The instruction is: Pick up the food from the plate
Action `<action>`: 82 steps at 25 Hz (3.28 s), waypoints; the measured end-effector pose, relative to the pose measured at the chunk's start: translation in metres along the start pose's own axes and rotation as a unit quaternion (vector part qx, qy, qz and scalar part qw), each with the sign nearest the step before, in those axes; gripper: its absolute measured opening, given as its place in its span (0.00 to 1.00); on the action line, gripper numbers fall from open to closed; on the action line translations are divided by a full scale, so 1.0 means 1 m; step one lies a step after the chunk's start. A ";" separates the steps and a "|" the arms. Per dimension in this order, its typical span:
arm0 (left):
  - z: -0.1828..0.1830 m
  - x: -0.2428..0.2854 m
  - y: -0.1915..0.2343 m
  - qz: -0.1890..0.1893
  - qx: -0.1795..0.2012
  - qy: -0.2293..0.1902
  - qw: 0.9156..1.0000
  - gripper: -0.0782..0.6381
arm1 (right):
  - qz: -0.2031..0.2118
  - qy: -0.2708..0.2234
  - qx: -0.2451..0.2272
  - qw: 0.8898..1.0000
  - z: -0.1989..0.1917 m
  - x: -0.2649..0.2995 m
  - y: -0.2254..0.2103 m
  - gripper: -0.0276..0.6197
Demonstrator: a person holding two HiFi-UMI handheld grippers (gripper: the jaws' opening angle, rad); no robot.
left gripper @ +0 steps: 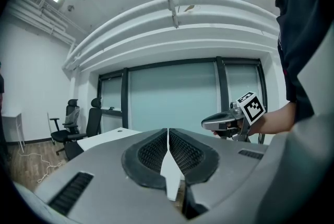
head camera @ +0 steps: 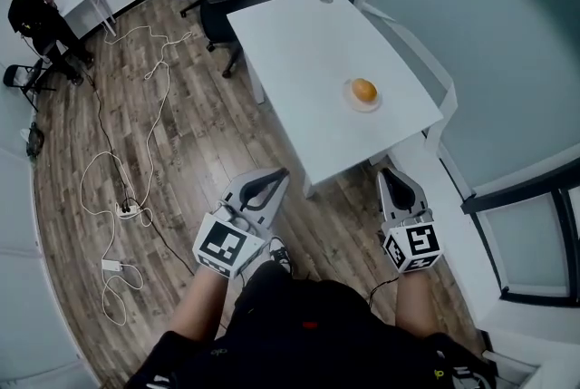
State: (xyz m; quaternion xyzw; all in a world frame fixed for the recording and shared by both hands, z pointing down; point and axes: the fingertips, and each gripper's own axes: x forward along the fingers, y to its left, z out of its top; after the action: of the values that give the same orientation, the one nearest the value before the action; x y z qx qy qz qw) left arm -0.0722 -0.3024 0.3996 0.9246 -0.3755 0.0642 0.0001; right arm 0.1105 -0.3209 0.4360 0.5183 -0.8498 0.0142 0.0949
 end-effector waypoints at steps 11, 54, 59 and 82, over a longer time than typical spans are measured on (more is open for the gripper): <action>-0.011 0.042 0.107 -0.030 -0.038 -0.005 0.999 0.15 | -0.043 0.043 0.000 0.998 0.002 0.101 -0.019 0.10; -0.064 0.203 0.167 0.118 -0.099 0.083 0.985 0.15 | 0.075 0.182 -0.114 0.974 -0.159 0.373 -0.218 0.61; -0.036 0.178 0.170 0.105 -0.105 0.036 0.988 0.15 | 0.063 0.119 -0.087 0.987 -0.071 0.329 -0.178 0.61; 0.031 0.072 0.137 0.019 -0.049 -0.052 0.997 0.15 | -0.036 -0.047 -0.130 0.990 0.118 0.129 -0.043 0.61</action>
State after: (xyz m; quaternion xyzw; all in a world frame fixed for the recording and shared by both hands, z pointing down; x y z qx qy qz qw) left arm -0.1123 -0.4521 0.3709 0.9182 -0.3954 -0.0020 0.0247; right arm 0.0738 -0.4680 0.3399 0.5320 -0.8287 -0.1241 0.1218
